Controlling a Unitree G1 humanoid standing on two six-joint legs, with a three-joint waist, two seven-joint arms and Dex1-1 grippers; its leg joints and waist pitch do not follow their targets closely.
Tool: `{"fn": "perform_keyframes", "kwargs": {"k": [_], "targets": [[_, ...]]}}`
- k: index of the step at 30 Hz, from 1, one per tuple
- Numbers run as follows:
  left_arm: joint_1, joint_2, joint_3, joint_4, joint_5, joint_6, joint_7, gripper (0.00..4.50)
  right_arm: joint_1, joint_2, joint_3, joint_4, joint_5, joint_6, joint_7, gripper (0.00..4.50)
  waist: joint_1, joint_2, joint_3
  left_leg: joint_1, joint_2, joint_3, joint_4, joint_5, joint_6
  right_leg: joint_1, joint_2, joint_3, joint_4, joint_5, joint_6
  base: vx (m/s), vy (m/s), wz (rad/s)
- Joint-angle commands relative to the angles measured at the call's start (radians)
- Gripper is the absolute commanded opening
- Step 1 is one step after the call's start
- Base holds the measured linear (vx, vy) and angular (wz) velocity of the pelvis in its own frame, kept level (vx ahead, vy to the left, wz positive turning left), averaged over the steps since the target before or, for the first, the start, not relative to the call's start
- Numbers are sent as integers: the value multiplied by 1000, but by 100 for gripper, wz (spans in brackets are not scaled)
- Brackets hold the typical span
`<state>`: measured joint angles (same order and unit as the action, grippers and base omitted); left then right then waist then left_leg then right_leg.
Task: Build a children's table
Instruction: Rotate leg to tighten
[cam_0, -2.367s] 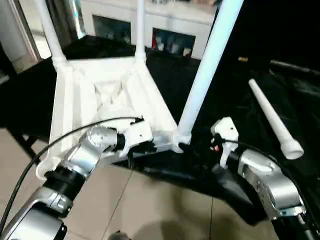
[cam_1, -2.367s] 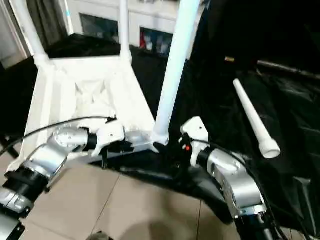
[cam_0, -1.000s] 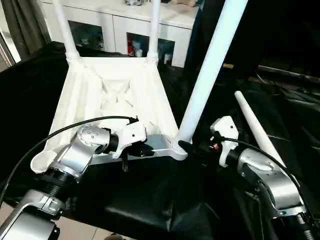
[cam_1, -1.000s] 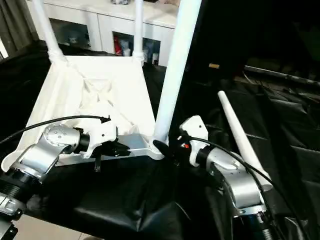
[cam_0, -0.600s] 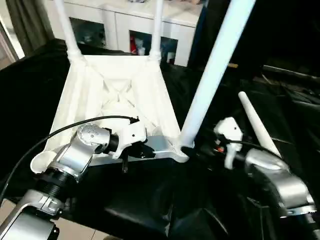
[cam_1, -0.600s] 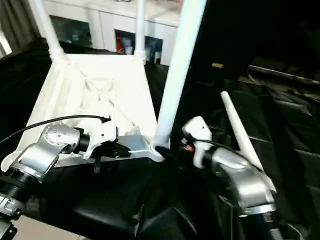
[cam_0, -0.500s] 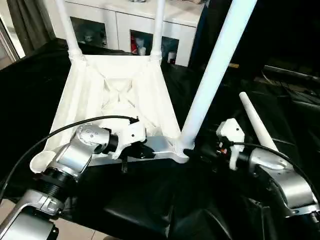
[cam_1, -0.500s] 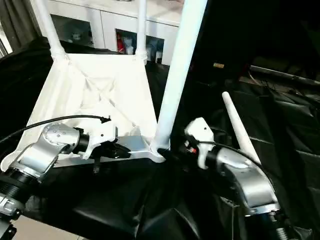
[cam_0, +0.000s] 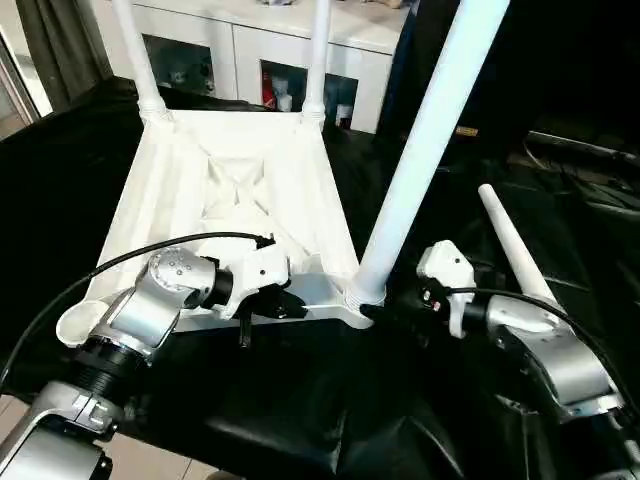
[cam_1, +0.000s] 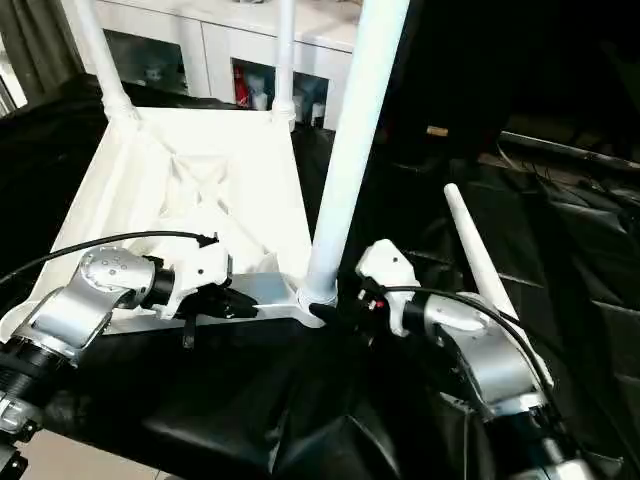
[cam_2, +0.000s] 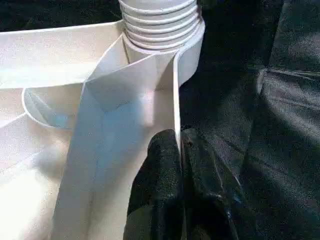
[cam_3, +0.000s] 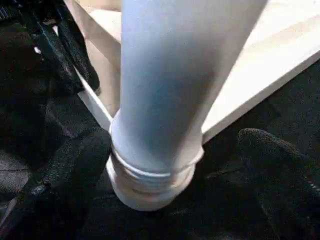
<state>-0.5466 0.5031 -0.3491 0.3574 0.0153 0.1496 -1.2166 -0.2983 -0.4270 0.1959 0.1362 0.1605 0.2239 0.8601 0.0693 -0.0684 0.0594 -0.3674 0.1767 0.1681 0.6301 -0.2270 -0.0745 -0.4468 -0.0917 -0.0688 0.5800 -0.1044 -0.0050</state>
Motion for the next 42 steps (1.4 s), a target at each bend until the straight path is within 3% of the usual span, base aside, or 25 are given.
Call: {"fn": "perform_keyframes", "kwargs": {"k": [1, 12, 17, 18, 23, 26, 29, 30, 32, 33, 34, 35, 36, 37, 38, 39, 40, 41, 42], "targets": [[-5, -4, -10, -47, -10, -7, -15, 0, -18, 3, 1, 25, -4, -18, 12, 446, 1, 11, -74, 4, 45, -10, -95, -169, 17, 71, -53, 38, -43, -328, -199, 0, 0, 0], [9, -1, -13, -65, -11, 7, -18, 0, -41, 16, 15, 68, 2, -35, 43, 348, 1, 10, -74, 5, 46, -9, -94, -169, 20, 72, -53, 39, -45, -343, -198, 0, 0, 0], [18, 2, -14, -83, -15, 21, -22, 0, -40, 20, 15, 73, 5, -38, 55, 314, 0, 10, -69, 4, 46, -9, -96, -170, 23, 70, -52, 40, -44, -334, -201, 0, 0, 0], [20, 3, -15, -88, -15, 24, -23, 0, -38, 20, 15, 72, 6, -38, 56, 289, -2, 8, -65, 3, 46, -9, -98, -175, 25, 69, -52, 40, -46, -341, -199, 0, 0, 0], [42, 7, -13, -116, -19, 40, -16, 0, -24, 44, -10, 71, 31, -18, 40, 275, -7, 9, -58, 3, 46, -10, -101, -204, 25, 67, -52, 41, -52, -381, -189, 0, 0, 0], [56, -2, -2, -119, -8, 46, 29, 0, -23, 84, -40, 101, 21, -6, -49, 272, -13, 11, -55, 2, 45, -12, -103, -220, 18, 65, -51, 40, -56, -404, -179, 0, 0, 0], [50, -17, 5, -100, 13, 47, 80, 0, -28, 117, -63, 130, 14, 11, -123, 272, -20, 8, -53, 2, 42, -15, -104, -255, 3, 64, -52, 36, -68, -505, -139, 0, 0, 0], [25, -54, 10, -57, 47, 82, 164, 0, -45, 178, -100, 183, 6, 48, -252, 272, -27, 11, -51, 2, 41, -16, -104, -273, -1, 58, -51, 34, -75, -556, -122, 0, 0, 0], [-21, -121, 17, 4, 79, 138, 278, 0, -86, 260, -144, 274, -25, 76, -449, 272, -34, 16, -47, 7, 36, -20, -102, -306, -14, 51, -50, 26, -88, -634, -97, 0, 0, 0], [-32, -137, 17, 16, 86, 153, 303, 0, -98, 274, -149, 296, -31, 77, -485, 272, -47, 10, -45, 9, 27, -25, -95, -340, -26, 49, -50, 11, -103, -735, -56, -57, -4, -4], [-56, -176, 17, 42, 101, 188, 357, 0, -125, 307, -160, 347, -45, 78, -563, 272, -52, 15, -49, 12, 26, -30, -90, -344, -31, 54, -57, 1, -115, -777, -31, -52, 8, -6], [-76, -208, 22, 69, 111, 209, 408, 0, -145, 330, -164, 380, -51, 73, -610, 272, -54, 22, -50, 13, 28, -34, -92, -350, -30, 56, -58, -3, -118, -770, -30, -52, 8, -6], [-76, -208, 22, 69, 111, 209, 408, 0, -145, 330, -164, 380, -51, 73, -610, 272, -63, 31, -49, 15, 36, -40, -97, -378, -22, 64, -57, -19, -127, -724, -39, 0, 0, 0], [-109, -267, 39, 125, 117, 237, 501, 0, -179, 369, -164, 429, -58, 56, -666, 272, -70, 36, -50, 6, 47, -49, -106, -397, -17, 80, -60, -29, -124, -655, -52, 0, 0, 0], [-130, -312, 46, 162, 116, 251, 556, 0, -205, 402, -160, 458, -59, 45, -696, 272, -75, 38, -46, 7, 52, -51, -110, -421, -16, 81, -60, -34, -125, -633, -60, 0, 0, 0], [-130, -312, 46, 162, 116, 251, 556, 0, -205, 402, -160, 458, -59, 45, -696, 272, -81, 43, -44, 18, 61, -53, -115, -488, -16, 85, -57, -48, -127, -604, -69, 0, 0, 0], [-145, -346, 53, 190, 119, 259, 596, 0, -227, 430, -164, 483, -66, 37, -723, 272, -80, 40, -44, 23, 62, -51, -115, -503, -17, 85, -58, -48, -129, -591, -70, 0, 0, 0], [-155, -371, 51, 209, 125, 264, 617, 0, -244, 452, -158, 499, -74, 28, -733, 272, -79, 34, -42, 32, 54, -45, -108, -501, -14, 76, -65, -47, -138, -604, -78, 0, 0, 0], [-160, -389, 43, 220, 134, 256, 625, 0, -258, 469, -149, 508, -83, 15, -729, 272, -82, 31, -40, 33, 48, -44, -104, -489, -14, 78, -69, -56, -146, -655, -67, 0, 0, 0]]}}
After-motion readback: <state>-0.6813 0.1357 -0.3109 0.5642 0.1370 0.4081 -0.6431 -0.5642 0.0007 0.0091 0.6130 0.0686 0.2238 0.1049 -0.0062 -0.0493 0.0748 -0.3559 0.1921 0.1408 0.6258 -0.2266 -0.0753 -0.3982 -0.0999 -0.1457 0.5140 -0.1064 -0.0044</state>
